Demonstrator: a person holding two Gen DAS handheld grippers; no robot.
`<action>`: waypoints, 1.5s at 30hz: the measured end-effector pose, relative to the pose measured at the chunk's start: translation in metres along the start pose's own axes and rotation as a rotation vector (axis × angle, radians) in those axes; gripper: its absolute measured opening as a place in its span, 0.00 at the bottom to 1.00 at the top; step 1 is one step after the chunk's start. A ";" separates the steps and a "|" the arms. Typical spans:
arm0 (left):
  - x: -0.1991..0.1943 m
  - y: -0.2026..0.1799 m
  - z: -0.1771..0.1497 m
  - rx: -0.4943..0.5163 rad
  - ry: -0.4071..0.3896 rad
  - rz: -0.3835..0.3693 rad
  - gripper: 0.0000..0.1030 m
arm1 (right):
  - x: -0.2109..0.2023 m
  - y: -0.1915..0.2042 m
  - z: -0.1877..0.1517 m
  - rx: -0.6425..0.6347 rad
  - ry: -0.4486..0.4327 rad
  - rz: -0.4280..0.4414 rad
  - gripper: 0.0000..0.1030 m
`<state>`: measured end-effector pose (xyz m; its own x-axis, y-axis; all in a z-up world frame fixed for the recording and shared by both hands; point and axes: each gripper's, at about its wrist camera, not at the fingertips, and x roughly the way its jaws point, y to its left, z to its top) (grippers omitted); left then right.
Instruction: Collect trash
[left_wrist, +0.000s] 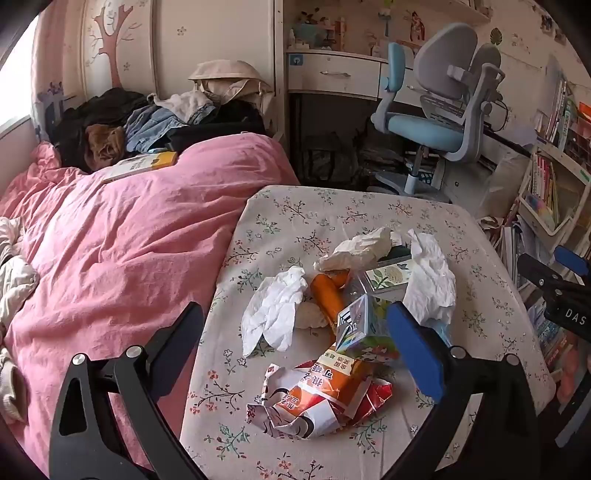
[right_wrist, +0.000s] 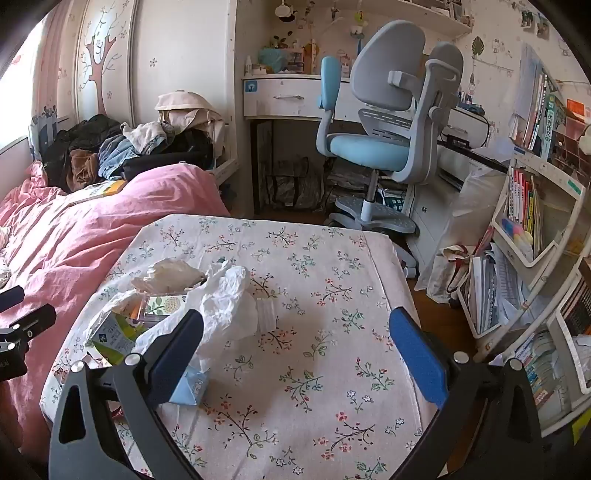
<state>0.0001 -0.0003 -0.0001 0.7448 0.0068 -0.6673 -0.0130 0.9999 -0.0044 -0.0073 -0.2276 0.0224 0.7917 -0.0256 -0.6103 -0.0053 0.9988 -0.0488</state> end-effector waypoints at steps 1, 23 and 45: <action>0.000 0.000 0.000 0.001 -0.002 0.000 0.93 | 0.000 0.000 0.000 0.001 0.000 0.001 0.94; -0.005 -0.003 -0.003 0.028 -0.025 0.017 0.93 | 0.002 -0.002 -0.001 0.003 0.003 0.000 0.94; -0.012 -0.004 0.001 0.022 -0.050 -0.007 0.93 | 0.001 0.001 -0.003 0.005 0.007 0.007 0.94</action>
<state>-0.0081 -0.0049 0.0087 0.7772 0.0000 -0.6293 0.0061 1.0000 0.0076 -0.0083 -0.2265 0.0187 0.7872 -0.0187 -0.6164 -0.0080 0.9991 -0.0406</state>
